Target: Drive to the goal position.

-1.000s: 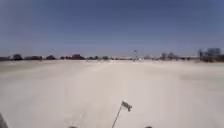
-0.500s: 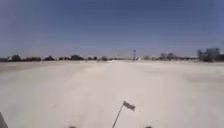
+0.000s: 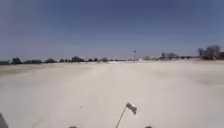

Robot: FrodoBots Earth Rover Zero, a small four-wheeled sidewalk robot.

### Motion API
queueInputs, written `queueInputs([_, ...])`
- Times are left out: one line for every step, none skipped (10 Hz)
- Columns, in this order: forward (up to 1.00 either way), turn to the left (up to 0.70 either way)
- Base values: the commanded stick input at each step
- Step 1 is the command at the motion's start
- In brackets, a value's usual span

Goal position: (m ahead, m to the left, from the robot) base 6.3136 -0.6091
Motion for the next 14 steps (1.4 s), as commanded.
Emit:
queueInputs([0.7, 0.0])
queueInputs([0.7, 0.0])
queueInputs([0.7, 0.0])
queueInputs([0.7, 0.0])
queueInputs([0.7, 0.0])
queueInputs([0.7, 0.0])
queueInputs([0.7, 0.0])
queueInputs([0.7, 0.0])
queueInputs([0.7, 0.0])
queueInputs([0.7, 0.0])
queueInputs([0.7, 0.0])
queueInputs([0.7, 0.0])
queueInputs([0.7, 0.0])
queueInputs([0.7, 0.0])
